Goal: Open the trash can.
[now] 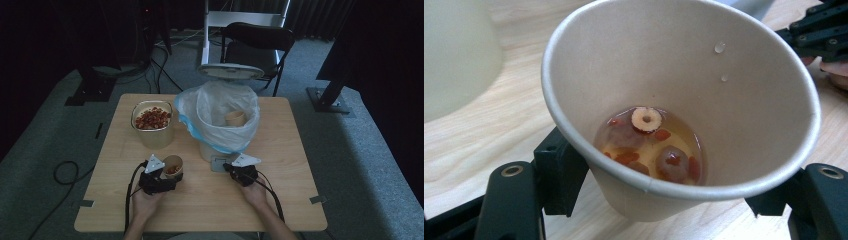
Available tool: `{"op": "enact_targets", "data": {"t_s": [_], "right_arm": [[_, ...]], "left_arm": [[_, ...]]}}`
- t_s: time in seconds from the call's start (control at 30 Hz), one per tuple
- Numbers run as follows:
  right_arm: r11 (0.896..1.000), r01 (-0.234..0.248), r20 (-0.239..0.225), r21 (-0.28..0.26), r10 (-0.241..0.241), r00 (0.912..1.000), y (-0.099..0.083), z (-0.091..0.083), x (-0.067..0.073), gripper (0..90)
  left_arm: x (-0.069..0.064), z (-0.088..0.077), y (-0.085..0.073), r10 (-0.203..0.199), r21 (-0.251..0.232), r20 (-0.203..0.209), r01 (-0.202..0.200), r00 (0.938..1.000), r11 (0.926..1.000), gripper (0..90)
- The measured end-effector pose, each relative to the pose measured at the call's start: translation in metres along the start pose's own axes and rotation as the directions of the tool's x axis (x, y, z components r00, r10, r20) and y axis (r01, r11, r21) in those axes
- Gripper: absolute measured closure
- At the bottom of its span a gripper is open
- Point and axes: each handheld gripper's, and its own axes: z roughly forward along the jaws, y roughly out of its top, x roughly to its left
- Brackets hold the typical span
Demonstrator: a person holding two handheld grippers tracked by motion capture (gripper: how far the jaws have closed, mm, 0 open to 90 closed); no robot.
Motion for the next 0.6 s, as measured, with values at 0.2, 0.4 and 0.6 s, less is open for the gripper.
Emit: {"op": "enact_targets", "data": {"t_s": [0.2,0.4,0.6], "right_arm": [[1.000,0.003,0.001,0.000,-0.003,1.0000,0.000,0.000,0.000,90.0],[1.000,0.001,0.000,0.000,-0.001,1.0000,0.000,0.000,0.000,90.0],[1.000,0.004,0.002,0.001,-0.004,1.0000,0.000,0.000,0.000,90.0]], "left_arm": [[0.010,-0.011,0.005,-0.020,-0.006,-0.027,0.020,0.9994,0.9998,30.9],[0.017,-0.021,0.008,-0.022,0.006,-0.050,0.023,0.9985,0.9997,31.0],[0.028,-0.029,0.010,-0.046,-0.006,-0.064,0.046,0.9969,0.9989,31.2]]}}
